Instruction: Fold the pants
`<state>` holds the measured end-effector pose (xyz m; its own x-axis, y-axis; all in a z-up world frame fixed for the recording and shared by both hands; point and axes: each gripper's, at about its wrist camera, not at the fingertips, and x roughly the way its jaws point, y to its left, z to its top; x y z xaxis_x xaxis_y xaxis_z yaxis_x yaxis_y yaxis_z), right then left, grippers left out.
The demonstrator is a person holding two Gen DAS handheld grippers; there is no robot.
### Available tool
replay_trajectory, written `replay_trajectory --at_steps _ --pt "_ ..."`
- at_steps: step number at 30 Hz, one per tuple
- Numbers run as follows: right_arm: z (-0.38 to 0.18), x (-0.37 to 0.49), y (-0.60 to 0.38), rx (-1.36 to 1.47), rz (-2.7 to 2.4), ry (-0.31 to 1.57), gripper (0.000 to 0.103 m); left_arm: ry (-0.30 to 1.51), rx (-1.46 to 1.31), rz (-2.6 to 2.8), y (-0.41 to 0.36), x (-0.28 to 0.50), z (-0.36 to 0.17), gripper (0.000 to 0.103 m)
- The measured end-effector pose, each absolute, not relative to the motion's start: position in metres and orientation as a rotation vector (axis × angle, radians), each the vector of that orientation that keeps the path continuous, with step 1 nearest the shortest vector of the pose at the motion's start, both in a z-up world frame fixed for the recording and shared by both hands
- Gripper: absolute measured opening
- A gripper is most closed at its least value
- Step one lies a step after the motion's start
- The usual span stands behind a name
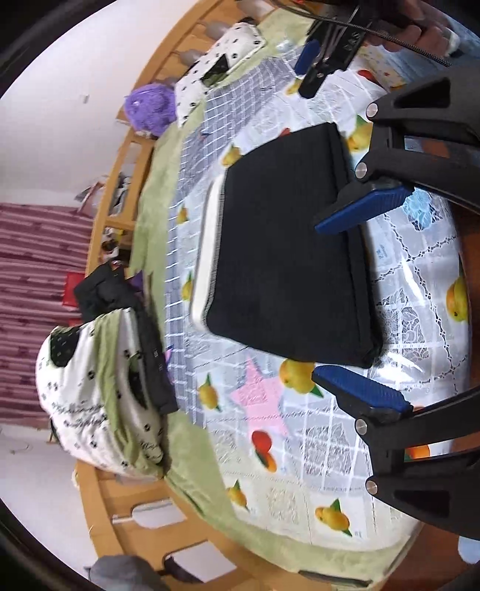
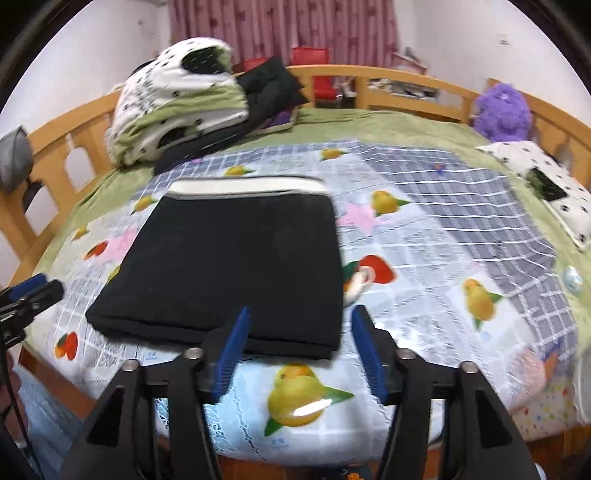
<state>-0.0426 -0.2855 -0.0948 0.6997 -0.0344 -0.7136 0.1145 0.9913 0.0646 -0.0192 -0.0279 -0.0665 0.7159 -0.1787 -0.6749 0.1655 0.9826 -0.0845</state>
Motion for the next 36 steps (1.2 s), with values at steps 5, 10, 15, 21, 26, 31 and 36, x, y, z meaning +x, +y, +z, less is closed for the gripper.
replay_trajectory --at_steps 5,10,15,21,26,31,36 --pt "-0.076 -0.065 -0.292 0.153 -0.096 0.714 0.101 0.730 -0.025 -0.158 -0.024 -0.028 -0.053 0.079" --pt "-0.071 -0.073 -0.287 0.124 -0.131 0.753 0.101 0.730 -0.022 -0.157 -0.025 -0.034 -0.048 0.079" --pt "-0.067 -0.081 -0.286 0.124 -0.118 0.762 0.101 0.716 -0.005 -0.158 -0.027 -0.040 -0.045 0.079" --pt "-0.061 -0.086 -0.284 0.129 -0.118 0.751 0.101 0.717 -0.010 -0.156 -0.027 -0.042 -0.042 0.079" --pt "-0.060 -0.088 -0.287 0.141 -0.137 0.752 0.101 0.706 -0.008 -0.156 -0.027 -0.045 -0.040 0.079" --pt "-0.060 -0.088 -0.289 0.146 -0.145 0.752 0.101 0.705 -0.003 -0.167 -0.028 -0.047 -0.038 0.079" --pt "-0.060 -0.088 -0.287 0.142 -0.141 0.752 0.101 0.705 0.001 -0.171 -0.029 -0.047 -0.037 0.079"
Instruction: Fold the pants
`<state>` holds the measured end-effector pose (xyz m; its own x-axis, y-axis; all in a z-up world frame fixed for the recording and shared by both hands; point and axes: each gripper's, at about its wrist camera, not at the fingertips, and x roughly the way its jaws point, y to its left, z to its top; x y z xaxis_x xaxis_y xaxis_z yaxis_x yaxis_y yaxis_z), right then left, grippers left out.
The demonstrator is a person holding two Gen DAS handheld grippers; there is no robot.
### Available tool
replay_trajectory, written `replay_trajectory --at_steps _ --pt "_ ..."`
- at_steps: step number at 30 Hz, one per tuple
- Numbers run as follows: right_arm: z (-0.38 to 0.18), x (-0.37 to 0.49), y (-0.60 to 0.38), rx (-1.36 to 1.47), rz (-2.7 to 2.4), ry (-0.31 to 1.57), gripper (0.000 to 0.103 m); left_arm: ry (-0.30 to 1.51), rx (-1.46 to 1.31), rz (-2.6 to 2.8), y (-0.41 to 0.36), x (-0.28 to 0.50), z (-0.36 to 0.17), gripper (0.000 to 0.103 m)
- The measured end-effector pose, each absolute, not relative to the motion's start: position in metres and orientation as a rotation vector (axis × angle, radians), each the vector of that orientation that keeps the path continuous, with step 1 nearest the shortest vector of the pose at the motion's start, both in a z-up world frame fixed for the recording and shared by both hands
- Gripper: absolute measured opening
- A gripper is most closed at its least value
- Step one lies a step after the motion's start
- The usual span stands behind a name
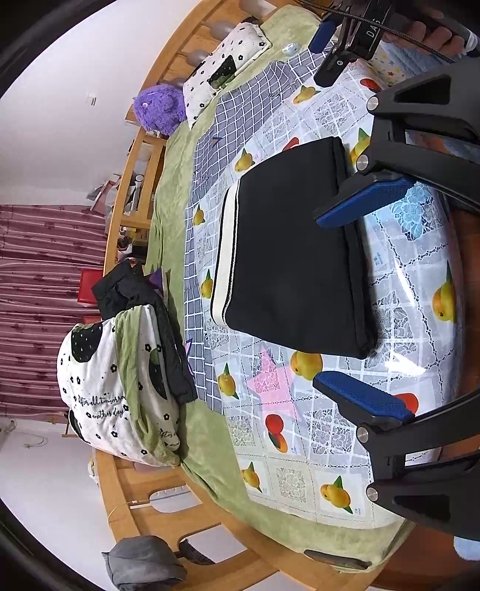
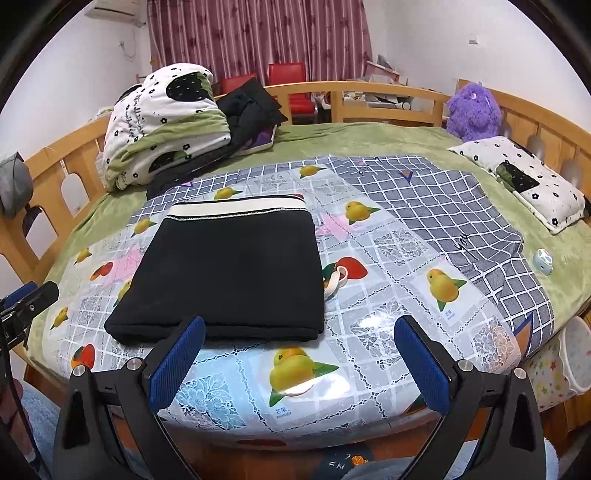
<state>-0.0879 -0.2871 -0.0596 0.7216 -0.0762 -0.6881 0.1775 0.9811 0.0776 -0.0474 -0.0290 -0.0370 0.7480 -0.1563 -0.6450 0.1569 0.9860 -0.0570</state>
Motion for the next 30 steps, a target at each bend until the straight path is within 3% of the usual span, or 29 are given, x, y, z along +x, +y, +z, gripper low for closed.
replay_trajectory --at_steps 30 --pt "-0.0587 -0.0876 -0.2858 0.144 -0.142 0.755 0.101 0.679 0.031 -0.165 -0.0276 -0.0477 -0.0349 0.079"
